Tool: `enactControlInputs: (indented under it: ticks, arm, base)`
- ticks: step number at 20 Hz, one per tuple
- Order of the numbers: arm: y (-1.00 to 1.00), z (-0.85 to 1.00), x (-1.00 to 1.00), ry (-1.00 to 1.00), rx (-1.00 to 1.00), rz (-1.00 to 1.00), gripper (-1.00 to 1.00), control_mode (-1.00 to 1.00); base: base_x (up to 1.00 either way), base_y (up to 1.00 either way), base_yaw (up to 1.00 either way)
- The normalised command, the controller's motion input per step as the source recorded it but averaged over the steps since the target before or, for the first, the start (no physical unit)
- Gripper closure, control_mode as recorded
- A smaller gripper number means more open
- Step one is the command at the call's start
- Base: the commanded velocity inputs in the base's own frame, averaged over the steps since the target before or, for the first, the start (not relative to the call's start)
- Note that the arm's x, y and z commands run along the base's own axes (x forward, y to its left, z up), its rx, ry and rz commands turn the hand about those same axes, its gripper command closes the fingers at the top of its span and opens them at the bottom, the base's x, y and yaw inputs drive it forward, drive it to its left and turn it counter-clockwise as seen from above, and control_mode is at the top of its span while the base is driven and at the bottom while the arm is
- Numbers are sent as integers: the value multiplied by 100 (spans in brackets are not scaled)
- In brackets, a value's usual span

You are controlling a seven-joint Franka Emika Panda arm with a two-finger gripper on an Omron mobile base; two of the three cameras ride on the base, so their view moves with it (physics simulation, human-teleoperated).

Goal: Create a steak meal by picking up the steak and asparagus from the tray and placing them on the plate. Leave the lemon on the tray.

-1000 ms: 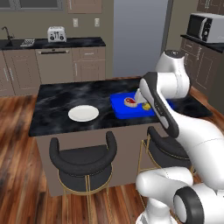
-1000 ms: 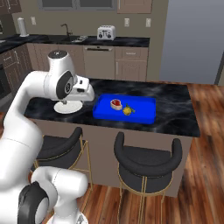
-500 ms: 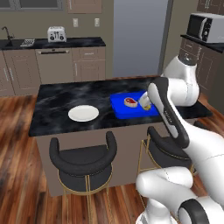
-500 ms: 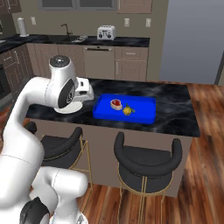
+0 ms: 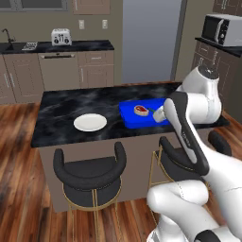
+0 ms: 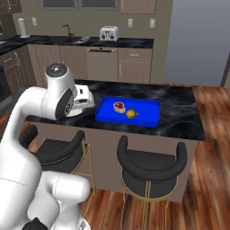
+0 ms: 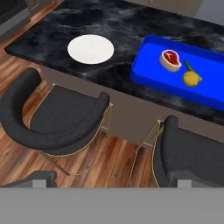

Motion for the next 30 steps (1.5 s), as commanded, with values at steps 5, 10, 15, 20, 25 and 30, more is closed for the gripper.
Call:
enactControlInputs:
  ticks: [5,10,15,20,25,30]
  arm:
    - [3,0,-25,0,-5,0,-100,-100]
    - [4,0,-24,-1,-4,0,-100,100]
    - [0,0,0,0,0,0,-100,100]
    - [0,0,0,0,0,0,-100,100]
    - [0,0,0,0,0,0,-100,100]
    - [0,0,0,0,0,0,-100,100]
  base:
    - [0,0,0]
    - [-7,0,0]
    - [-42,4,5]
    - [-44,9,10]
    - [-7,10,19]
    - [14,0,28]
